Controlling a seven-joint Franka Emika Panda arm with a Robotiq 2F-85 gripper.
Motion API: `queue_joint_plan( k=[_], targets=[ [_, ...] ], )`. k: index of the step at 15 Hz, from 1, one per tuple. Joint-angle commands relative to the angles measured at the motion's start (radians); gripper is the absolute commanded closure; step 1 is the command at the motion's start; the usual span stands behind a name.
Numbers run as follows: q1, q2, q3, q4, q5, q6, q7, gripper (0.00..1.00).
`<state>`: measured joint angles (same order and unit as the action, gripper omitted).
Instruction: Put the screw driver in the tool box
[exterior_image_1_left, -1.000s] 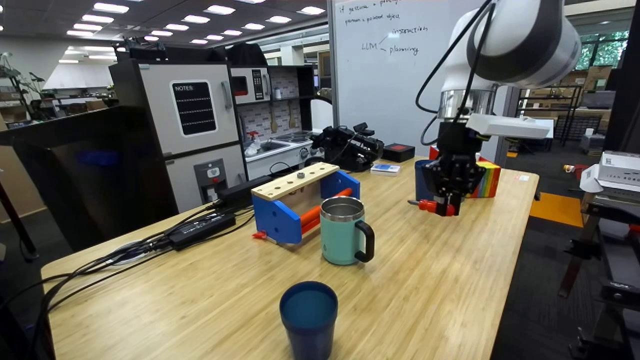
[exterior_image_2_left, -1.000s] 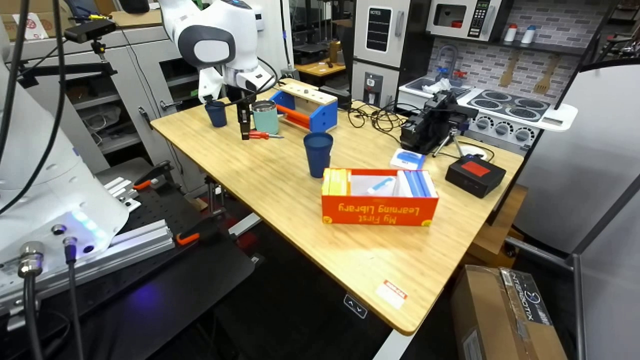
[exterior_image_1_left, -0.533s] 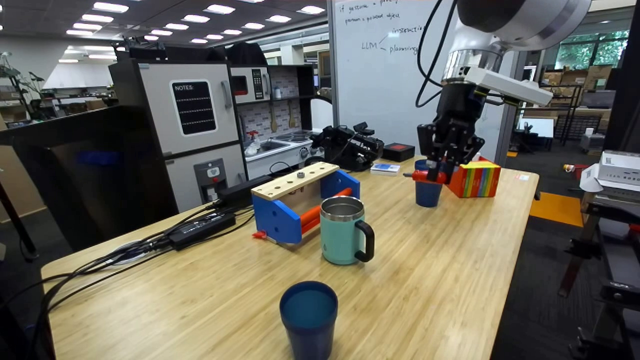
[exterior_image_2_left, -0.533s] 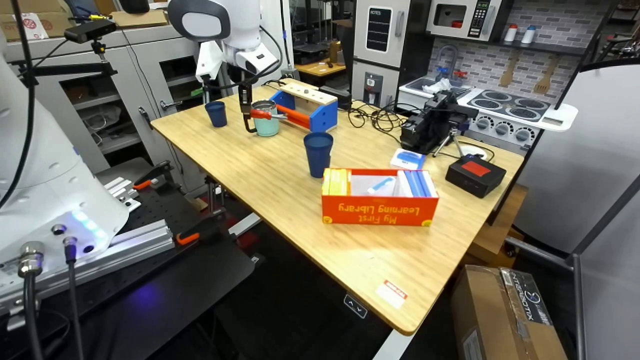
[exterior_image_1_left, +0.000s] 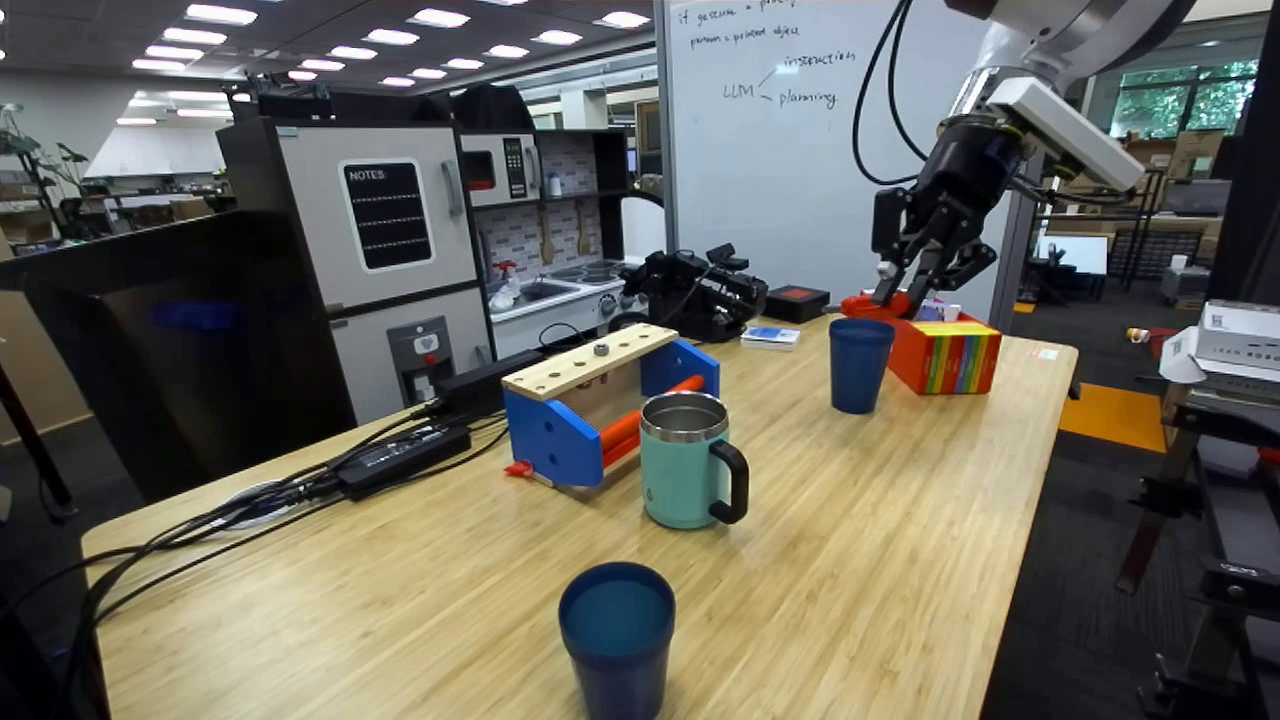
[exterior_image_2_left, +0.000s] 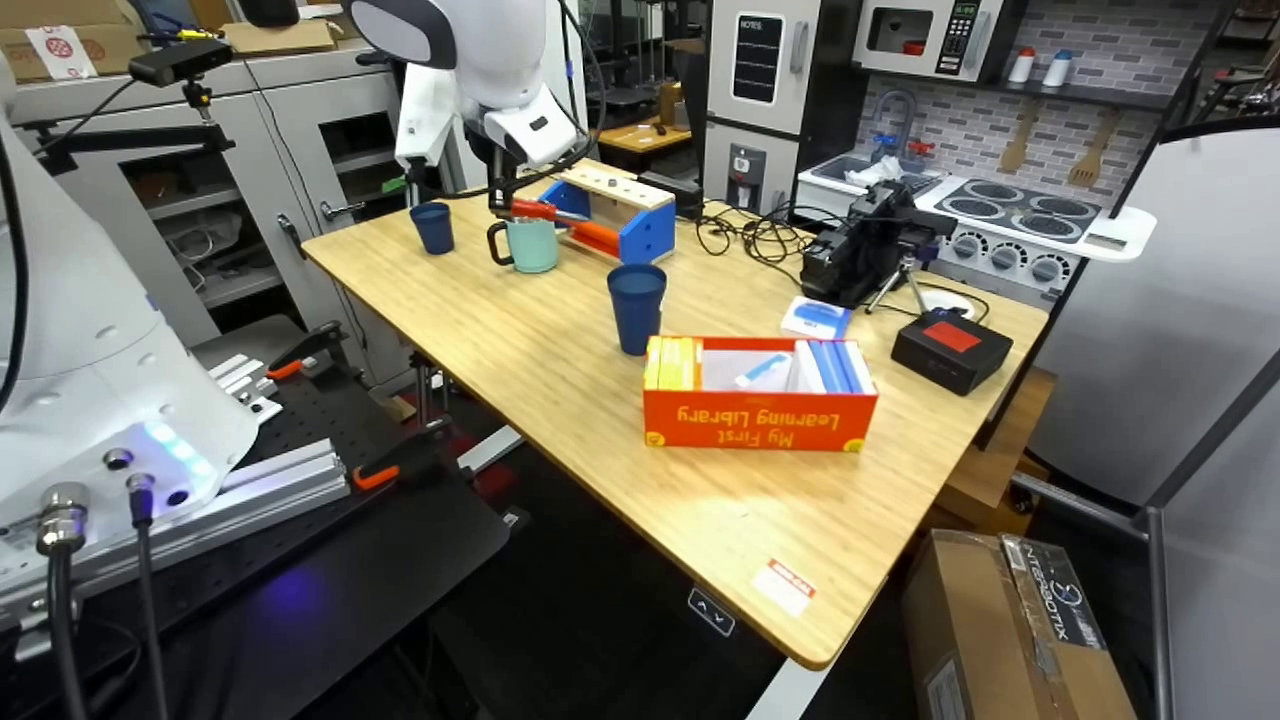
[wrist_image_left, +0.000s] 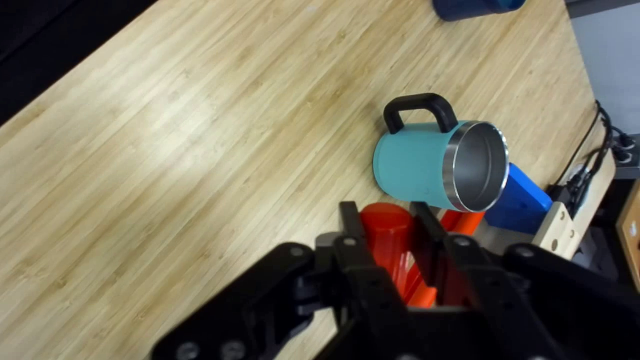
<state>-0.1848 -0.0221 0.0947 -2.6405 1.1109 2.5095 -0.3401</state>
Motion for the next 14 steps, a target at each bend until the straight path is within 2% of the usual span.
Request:
queue_joint_plan(
  k=[1,4,8,9,10,11,14],
  targets=[
    [0.036,-0.018,-0.095,-0.019,0.093,-0.072,-0.103,0.93],
    [0.049,-0.009,-0.125,-0.03,0.142,-0.09,-0.153,0.93],
    [0.075,0.009,-0.131,-0.03,0.172,-0.096,-0.179,0.93],
    [0.082,0.009,-0.13,-0.032,0.176,-0.093,-0.189,0.93],
    [0.083,0.004,-0.131,-0.033,0.136,-0.08,-0.141,0.93],
    [0.086,0.004,-0.131,-0.034,0.135,-0.079,-0.142,0.71],
    [0.087,0.004,-0.134,-0.034,0.134,-0.079,-0.141,0.71]
  ],
)
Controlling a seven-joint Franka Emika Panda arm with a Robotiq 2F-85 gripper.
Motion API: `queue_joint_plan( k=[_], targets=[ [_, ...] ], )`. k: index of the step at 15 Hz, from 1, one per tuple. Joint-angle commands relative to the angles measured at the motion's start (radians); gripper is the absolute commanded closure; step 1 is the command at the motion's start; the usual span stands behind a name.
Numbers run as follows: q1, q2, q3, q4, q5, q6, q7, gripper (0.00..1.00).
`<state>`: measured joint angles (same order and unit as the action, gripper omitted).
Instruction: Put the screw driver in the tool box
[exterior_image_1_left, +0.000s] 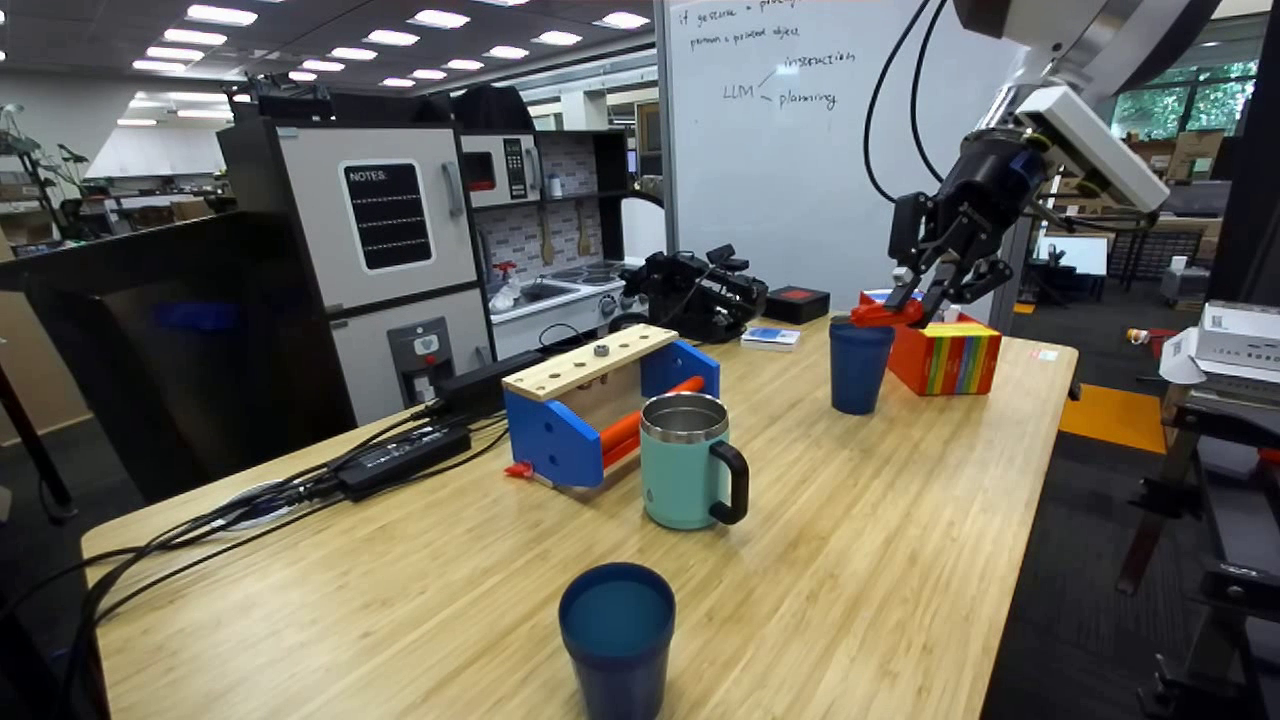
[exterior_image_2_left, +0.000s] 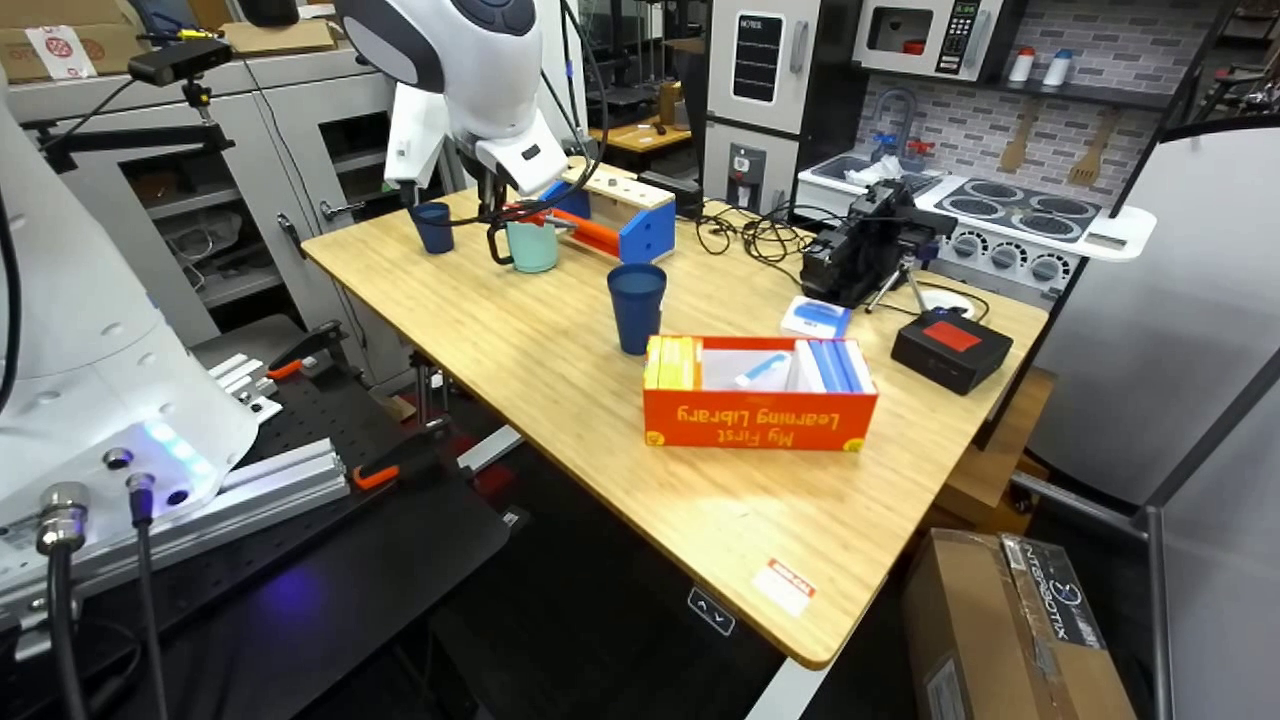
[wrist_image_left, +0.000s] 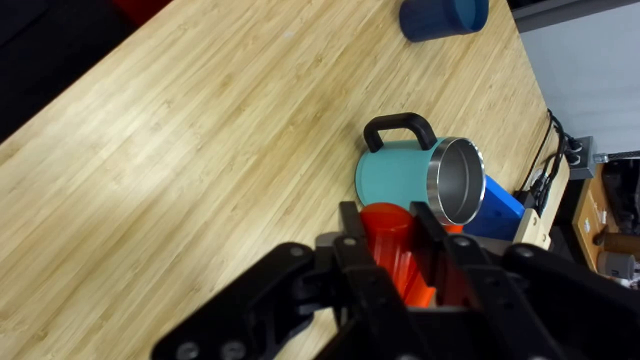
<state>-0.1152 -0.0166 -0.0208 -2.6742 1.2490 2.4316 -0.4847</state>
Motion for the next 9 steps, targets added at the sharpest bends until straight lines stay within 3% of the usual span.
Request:
queue_joint_plan(
  k=[1,3,4,9],
  targets=[
    [0.017,-0.001,-0.019,0.0,-0.004,-0.001,0.004,0.71],
    [0.017,-0.001,-0.019,0.0,-0.004,-0.001,0.004,0.71],
    [0.017,-0.001,-0.019,0.0,-0.004,-0.001,0.004,0.93],
    [-0.011,-0.031,-0.07,0.023,0.15,-0.19,-0.051,0.93]
  ],
)
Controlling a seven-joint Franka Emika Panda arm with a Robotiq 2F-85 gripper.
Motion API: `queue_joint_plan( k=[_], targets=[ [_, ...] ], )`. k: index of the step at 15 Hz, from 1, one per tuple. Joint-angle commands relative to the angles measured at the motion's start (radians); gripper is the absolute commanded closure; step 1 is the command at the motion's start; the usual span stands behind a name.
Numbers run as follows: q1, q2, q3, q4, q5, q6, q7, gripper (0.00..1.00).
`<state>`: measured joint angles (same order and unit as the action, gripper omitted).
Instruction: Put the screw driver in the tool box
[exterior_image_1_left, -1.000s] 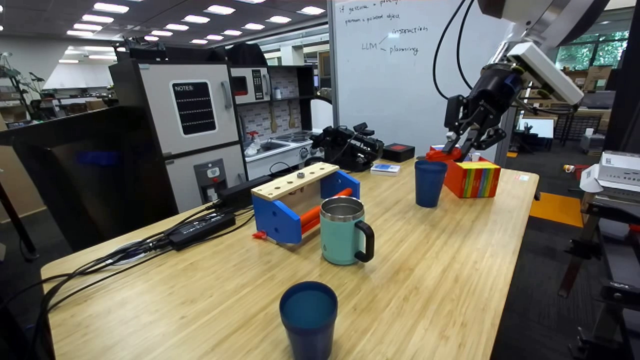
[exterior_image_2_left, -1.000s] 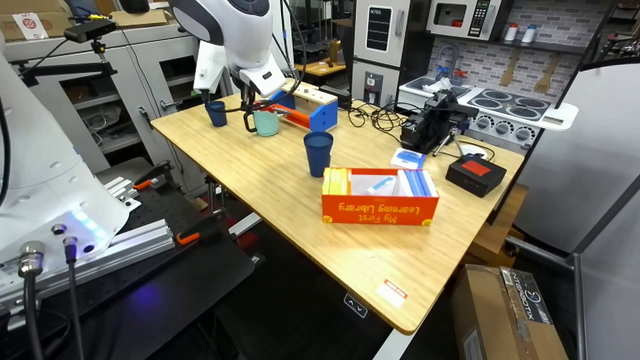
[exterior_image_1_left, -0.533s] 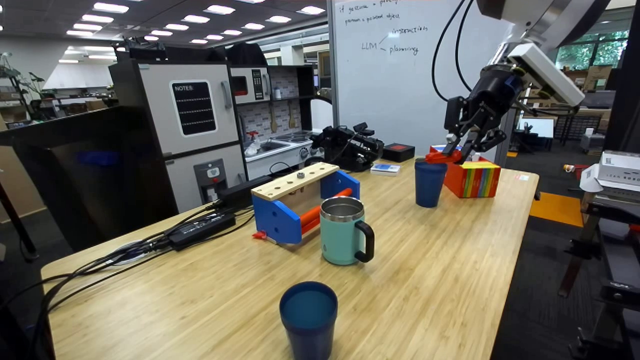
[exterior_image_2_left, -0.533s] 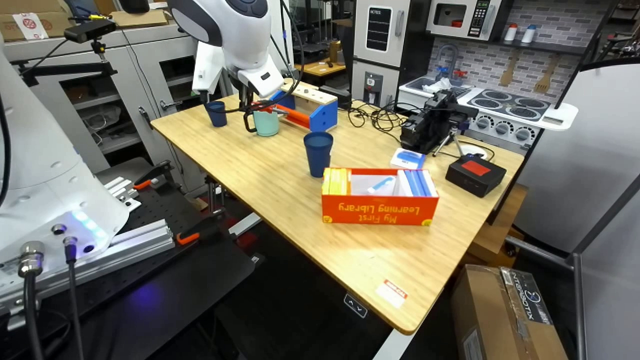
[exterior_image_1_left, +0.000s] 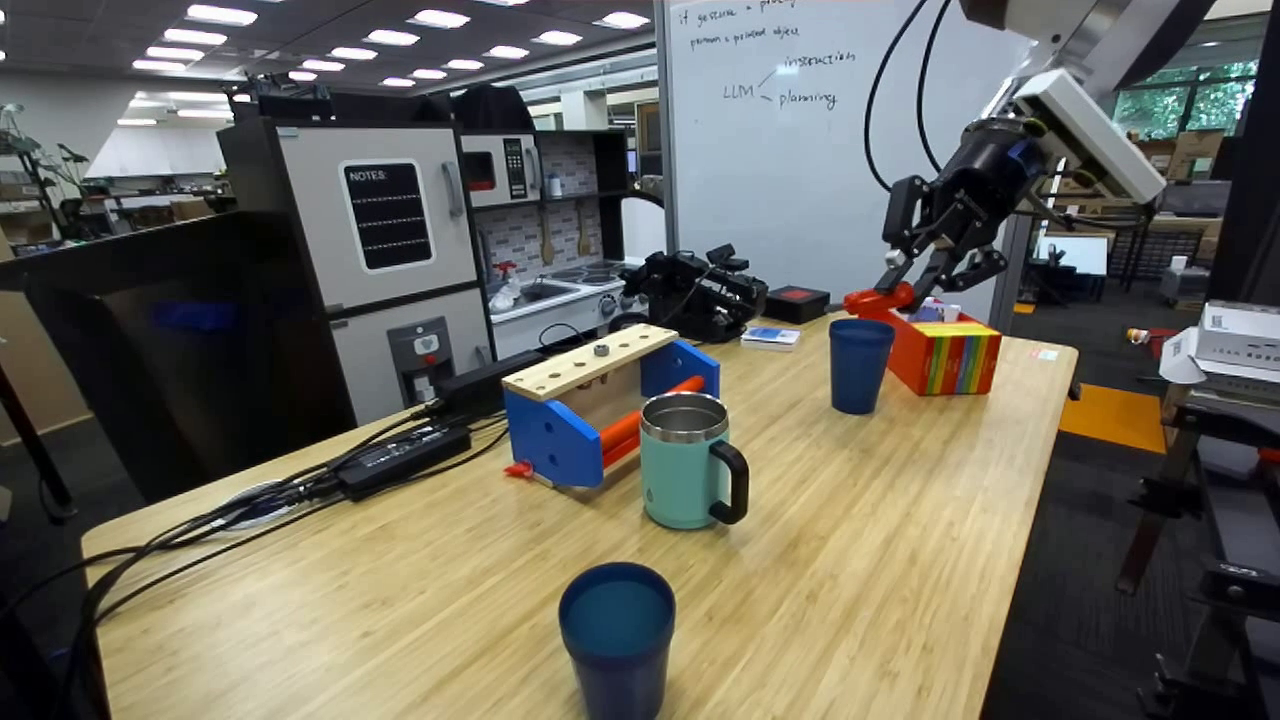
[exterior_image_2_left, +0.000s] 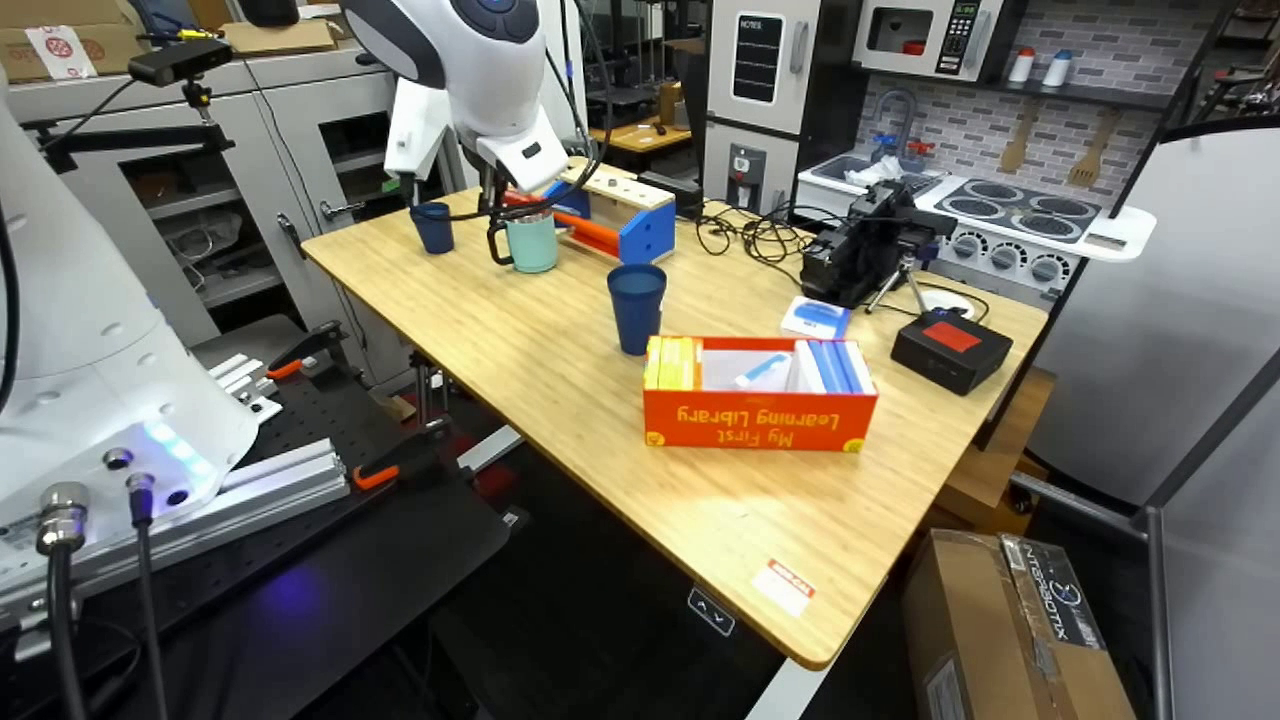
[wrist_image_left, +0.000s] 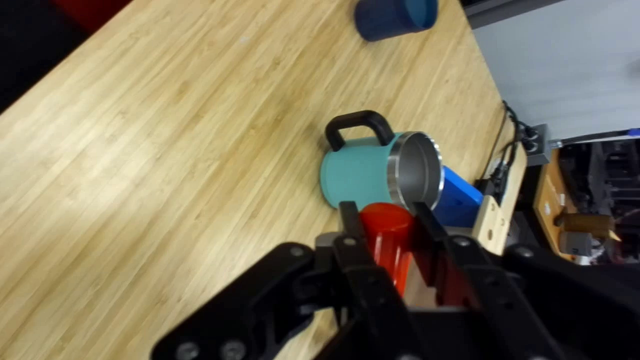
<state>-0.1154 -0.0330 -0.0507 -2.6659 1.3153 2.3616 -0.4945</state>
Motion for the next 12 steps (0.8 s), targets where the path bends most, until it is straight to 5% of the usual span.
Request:
queue_joint_plan(
  k=[1,12],
  targets=[
    [-0.016,-0.008,-0.054,0.025,0.111,-0.168,-0.045,0.93],
    [-0.039,0.294,-0.109,0.217,0.463,-0.672,0.025,0.93]
  ],
)
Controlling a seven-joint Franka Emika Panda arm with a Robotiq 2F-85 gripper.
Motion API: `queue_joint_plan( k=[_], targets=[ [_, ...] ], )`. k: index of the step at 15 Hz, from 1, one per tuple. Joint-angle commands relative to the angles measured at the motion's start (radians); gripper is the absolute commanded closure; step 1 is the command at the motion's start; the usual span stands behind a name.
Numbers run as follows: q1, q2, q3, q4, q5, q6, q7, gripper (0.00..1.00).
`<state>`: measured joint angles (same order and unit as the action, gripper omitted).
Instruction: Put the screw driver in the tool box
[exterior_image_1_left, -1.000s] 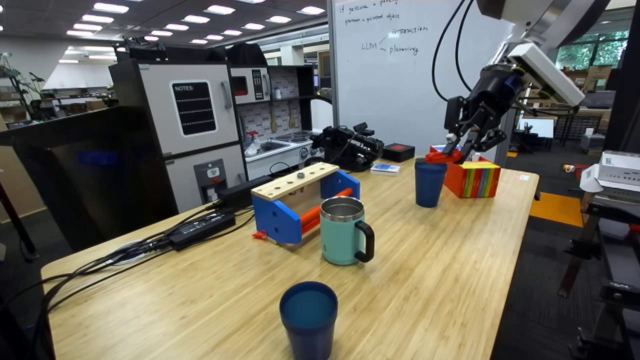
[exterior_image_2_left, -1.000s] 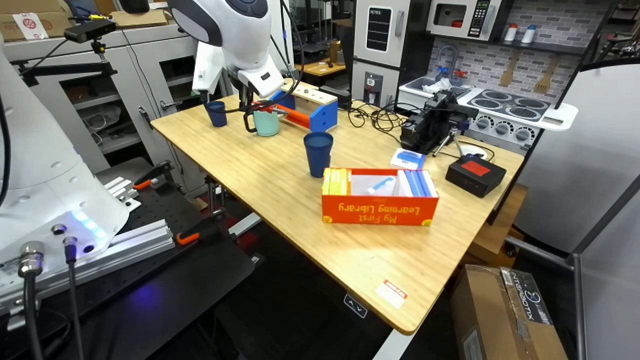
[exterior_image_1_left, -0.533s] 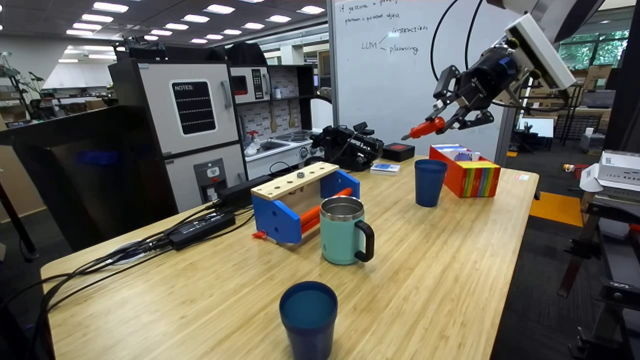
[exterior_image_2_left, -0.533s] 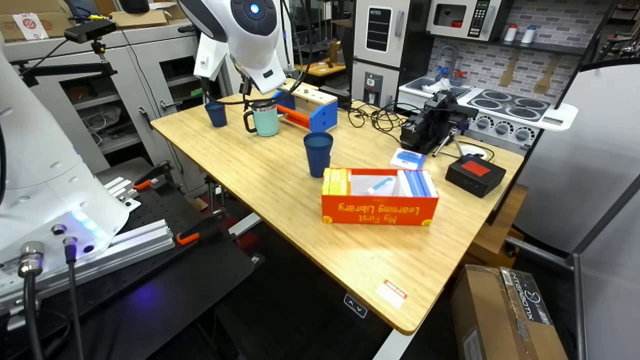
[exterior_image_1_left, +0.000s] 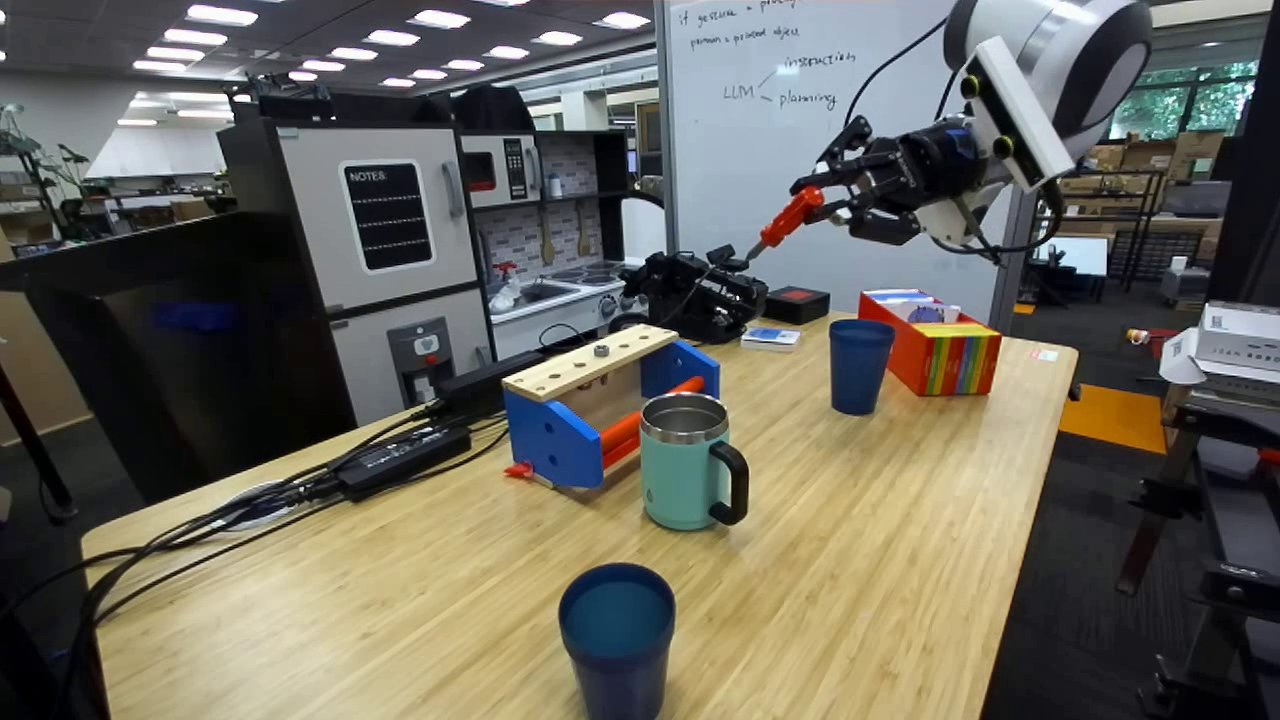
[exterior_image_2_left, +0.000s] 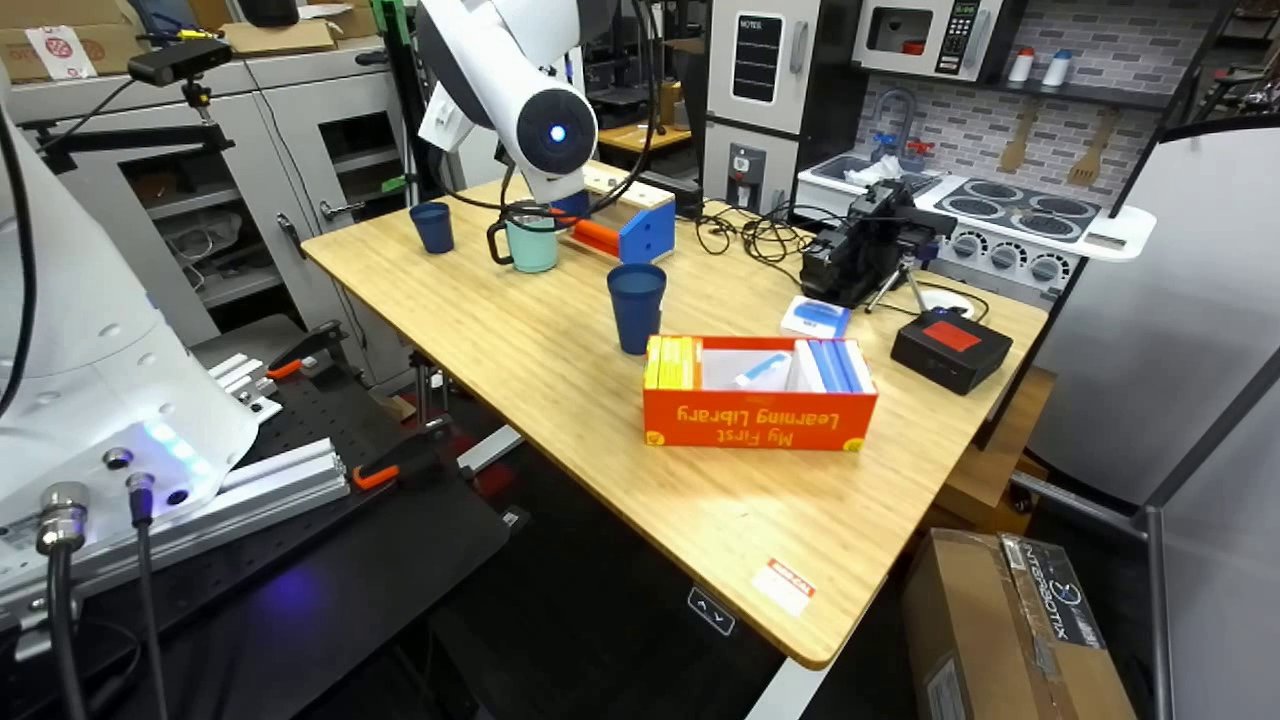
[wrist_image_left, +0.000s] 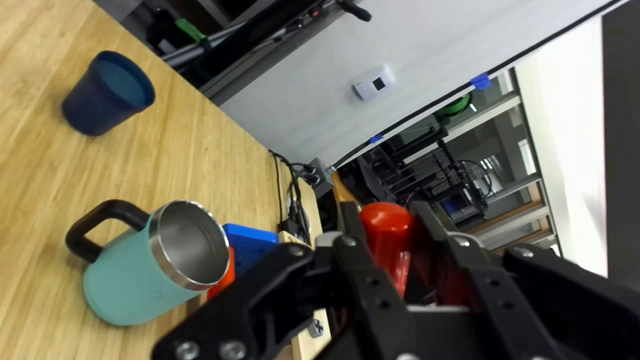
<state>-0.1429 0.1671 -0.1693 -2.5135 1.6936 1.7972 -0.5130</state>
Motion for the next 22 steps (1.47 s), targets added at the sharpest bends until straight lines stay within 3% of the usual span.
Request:
queue_joint_plan(
  k=[1,4,9,14,18,19,20,22],
  targets=[
    [-0.01,0.118,0.013,0.082,0.126,-0.136,0.07,0.93],
    [-0.002,0.173,0.026,0.131,0.267,-0.191,0.17,0.93],
    [0.026,0.211,0.045,0.187,0.429,-0.147,0.284,0.93],
    [0.048,0.234,0.057,0.22,0.492,-0.126,0.341,0.93],
    [0.064,0.25,0.063,0.233,0.475,-0.098,0.399,0.93],
    [0.056,0.244,0.057,0.213,0.476,-0.131,0.358,0.93],
    [0.058,0.246,0.058,0.212,0.476,-0.13,0.361,0.71],
    [0.058,0.246,0.057,0.211,0.476,-0.13,0.361,0.71]
  ],
)
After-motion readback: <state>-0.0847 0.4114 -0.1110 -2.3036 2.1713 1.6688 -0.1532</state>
